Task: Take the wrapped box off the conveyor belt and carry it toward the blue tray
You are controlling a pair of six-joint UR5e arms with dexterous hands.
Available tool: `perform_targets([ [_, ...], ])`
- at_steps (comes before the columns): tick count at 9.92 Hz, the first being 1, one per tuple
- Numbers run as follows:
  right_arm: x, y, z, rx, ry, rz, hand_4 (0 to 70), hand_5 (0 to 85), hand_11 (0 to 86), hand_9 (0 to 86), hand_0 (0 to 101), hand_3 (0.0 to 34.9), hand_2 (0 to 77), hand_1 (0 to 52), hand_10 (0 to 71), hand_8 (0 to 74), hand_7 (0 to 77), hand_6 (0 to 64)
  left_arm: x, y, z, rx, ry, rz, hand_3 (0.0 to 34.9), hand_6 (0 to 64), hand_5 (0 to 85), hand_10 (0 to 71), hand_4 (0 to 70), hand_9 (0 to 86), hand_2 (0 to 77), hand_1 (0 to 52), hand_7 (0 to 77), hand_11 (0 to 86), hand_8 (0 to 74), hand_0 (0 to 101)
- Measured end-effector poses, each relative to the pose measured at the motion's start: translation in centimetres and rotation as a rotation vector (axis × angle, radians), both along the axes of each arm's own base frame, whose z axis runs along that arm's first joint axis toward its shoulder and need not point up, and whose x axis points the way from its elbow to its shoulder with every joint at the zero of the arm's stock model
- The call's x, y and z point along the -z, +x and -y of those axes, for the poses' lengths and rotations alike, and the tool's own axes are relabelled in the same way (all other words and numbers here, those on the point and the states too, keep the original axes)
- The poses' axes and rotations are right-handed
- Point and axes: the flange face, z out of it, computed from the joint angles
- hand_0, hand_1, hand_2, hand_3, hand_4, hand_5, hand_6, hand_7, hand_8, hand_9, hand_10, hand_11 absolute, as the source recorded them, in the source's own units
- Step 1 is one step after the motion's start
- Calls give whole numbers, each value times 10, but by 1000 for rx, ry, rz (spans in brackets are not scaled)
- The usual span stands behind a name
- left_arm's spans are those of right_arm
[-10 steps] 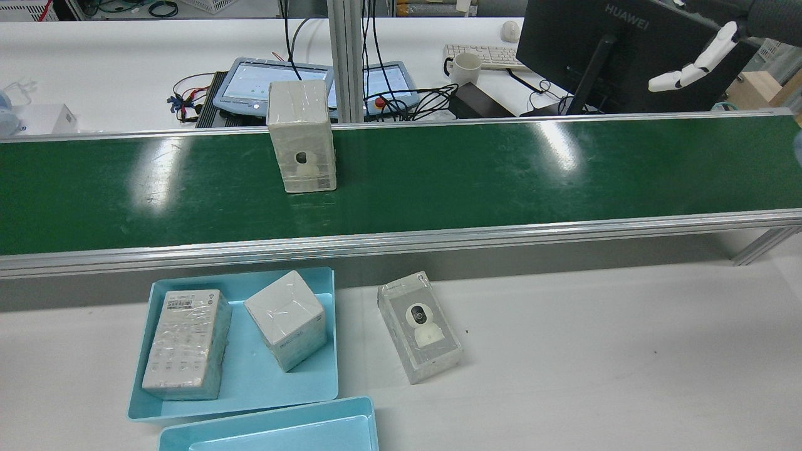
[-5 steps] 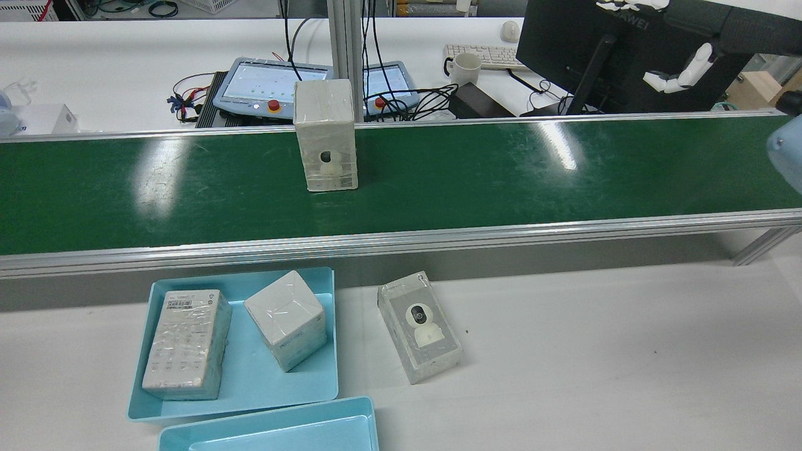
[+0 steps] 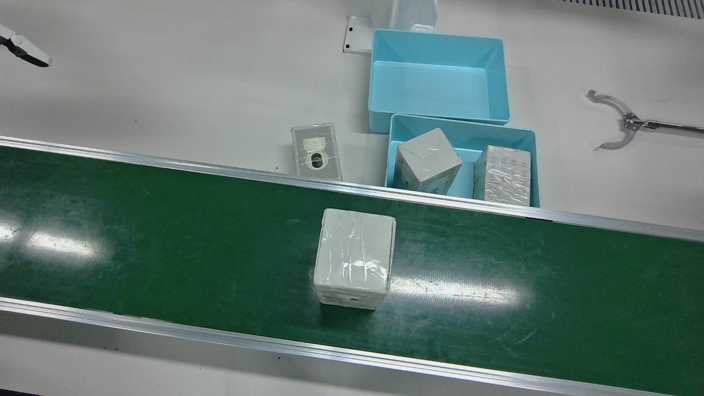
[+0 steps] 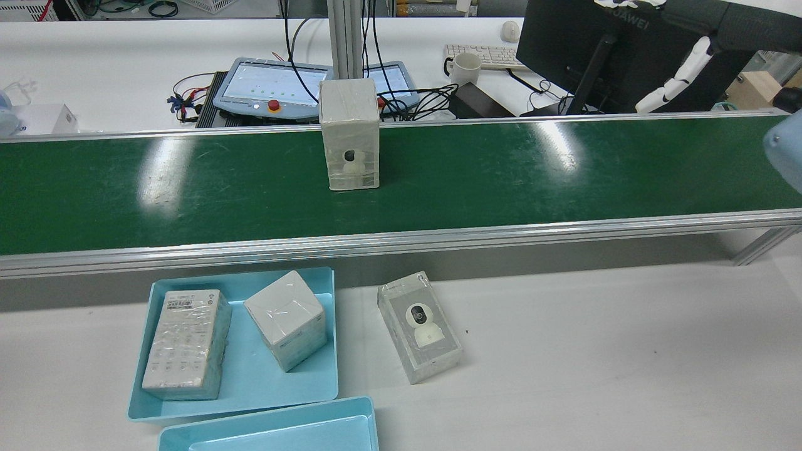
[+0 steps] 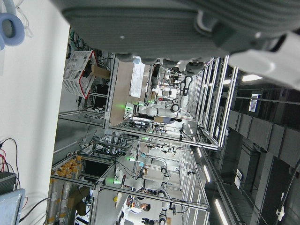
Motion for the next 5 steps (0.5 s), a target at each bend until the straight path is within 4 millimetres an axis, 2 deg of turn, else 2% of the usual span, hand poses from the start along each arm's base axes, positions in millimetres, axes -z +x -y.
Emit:
perform_targets([
  [2,1,1,0,-1,-4,12,0,16,16,11,437,298,185,142,0,0,0,0,0,0,0,0,0,0,0,5,5,5,5,0,11,0,5,0,5,0],
  [3,2,1,1,-1,-4,15,0,16,16,11,424,298,175,120,0,0,0,0,0,0,0,0,0,0,0,5,5,0,5,0,11,0,5,0,5,0],
  [5,2,-3,1,7,0,15,0,16,16,11,442,298,213,136,0,0,0,0,0,0,0,0,0,0,0,0,5,5,5,0,5,0,5,0,5,0],
])
